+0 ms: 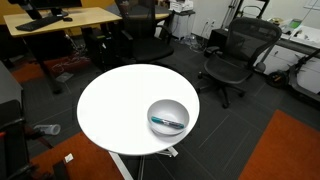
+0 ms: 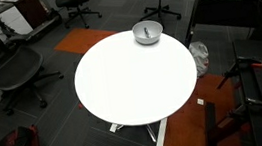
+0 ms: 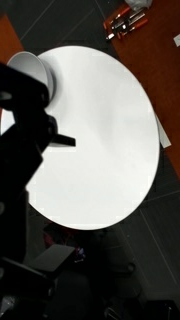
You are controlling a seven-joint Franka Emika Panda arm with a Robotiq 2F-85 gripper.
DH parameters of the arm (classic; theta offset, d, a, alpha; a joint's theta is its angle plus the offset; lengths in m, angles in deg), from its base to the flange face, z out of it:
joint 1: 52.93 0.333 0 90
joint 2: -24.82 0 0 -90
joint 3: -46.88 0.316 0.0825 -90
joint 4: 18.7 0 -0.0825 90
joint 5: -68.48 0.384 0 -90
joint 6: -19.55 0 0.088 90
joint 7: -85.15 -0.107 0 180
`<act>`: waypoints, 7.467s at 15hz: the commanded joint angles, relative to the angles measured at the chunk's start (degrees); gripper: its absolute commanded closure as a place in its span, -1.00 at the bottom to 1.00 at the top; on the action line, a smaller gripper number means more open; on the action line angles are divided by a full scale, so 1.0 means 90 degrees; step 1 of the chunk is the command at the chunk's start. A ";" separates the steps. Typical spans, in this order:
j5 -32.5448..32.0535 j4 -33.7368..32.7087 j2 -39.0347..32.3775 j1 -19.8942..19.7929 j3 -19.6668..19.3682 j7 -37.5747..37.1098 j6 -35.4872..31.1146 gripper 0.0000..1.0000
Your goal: Pick the marker from the bowl and put it on the table
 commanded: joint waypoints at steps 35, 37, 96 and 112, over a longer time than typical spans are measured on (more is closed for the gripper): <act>-0.1377 -0.2345 -0.4915 -0.0913 -0.1642 -0.1595 -0.2605 -1.00; -0.1289 -0.2415 -0.5127 -0.0893 -0.1696 -0.1510 -0.2751 -1.00; -0.0086 -0.5552 -0.8766 -0.1050 -0.2109 -0.0765 -0.2022 -1.00; -0.0126 -0.5642 -0.8766 -0.1016 -0.2182 -0.0843 -0.1847 0.91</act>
